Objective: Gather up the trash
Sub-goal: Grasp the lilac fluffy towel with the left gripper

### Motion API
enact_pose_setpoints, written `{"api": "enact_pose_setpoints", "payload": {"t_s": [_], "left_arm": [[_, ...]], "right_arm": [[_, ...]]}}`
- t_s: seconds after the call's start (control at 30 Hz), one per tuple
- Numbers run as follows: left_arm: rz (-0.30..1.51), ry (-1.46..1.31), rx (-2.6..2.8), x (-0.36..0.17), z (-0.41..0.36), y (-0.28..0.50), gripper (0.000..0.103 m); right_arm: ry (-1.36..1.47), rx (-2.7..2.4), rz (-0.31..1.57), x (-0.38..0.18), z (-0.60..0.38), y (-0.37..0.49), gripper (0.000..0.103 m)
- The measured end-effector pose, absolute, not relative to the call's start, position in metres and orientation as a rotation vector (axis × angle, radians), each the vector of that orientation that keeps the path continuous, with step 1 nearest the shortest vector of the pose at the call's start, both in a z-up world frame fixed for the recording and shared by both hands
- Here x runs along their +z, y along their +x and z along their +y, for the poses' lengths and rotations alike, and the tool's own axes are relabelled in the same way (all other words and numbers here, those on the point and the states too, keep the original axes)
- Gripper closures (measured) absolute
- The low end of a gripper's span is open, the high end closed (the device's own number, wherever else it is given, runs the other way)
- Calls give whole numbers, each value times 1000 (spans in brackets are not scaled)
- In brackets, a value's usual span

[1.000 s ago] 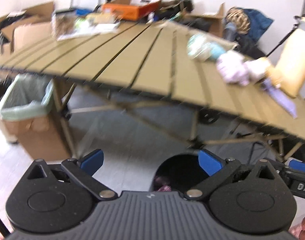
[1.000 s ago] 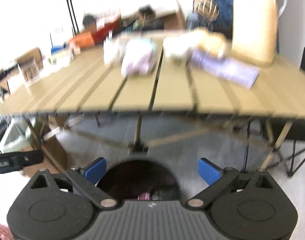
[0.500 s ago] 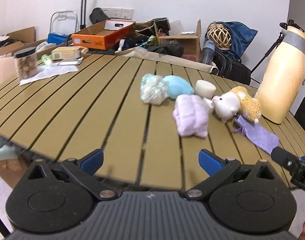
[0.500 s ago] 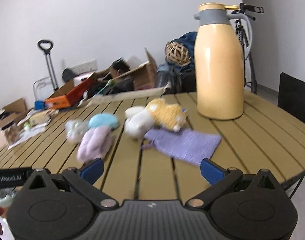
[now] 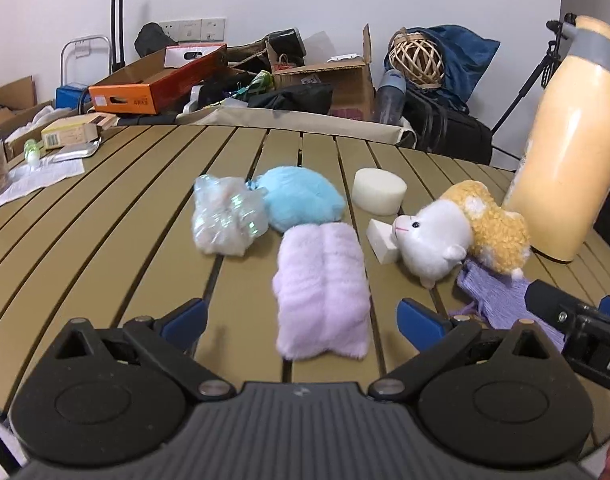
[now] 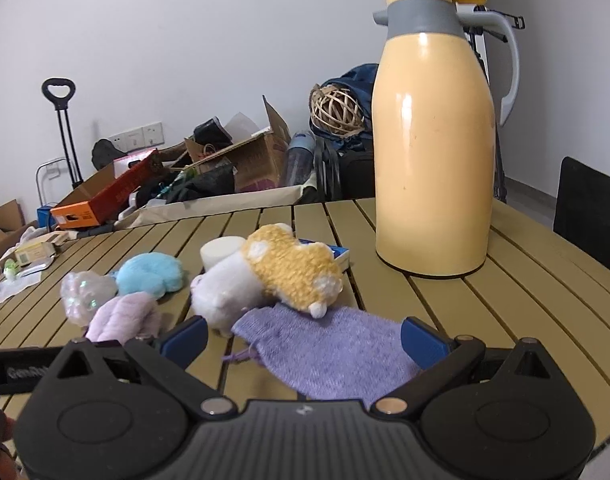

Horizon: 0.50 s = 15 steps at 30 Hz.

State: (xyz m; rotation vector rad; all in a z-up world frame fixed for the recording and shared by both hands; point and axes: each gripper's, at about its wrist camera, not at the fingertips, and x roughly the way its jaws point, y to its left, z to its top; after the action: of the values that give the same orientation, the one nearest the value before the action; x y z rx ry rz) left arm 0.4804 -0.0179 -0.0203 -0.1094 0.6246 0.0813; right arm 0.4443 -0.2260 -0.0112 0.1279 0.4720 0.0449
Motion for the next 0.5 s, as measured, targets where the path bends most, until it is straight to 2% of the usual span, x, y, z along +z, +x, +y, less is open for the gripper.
{"api": "enact_pose_setpoints", "payload": {"t_s": [0.07,0.17,0.23,0.3,0.37,0.5], "left_arm": [[629,-103,88,-24,-21,489,1],[635,-110,106,-28,-21,500,11],[645,-129,114,-32,-17,506,27],[667,-162,86,-36,-12,513,34],[654,-164,79,-35,-11,513,55],[639,-183,73,-33,-7,511,66]], "right_arm": [[130,42,478,-12,-226,454,0],[123,47,492,-15,-224,466,0],[115,48,504,-18,-222,472,0],[113,44,516,-22,-221,476,0],[104,45,526,-25,-219,478,0],[69,41,529,-28,-212,480,2]]}}
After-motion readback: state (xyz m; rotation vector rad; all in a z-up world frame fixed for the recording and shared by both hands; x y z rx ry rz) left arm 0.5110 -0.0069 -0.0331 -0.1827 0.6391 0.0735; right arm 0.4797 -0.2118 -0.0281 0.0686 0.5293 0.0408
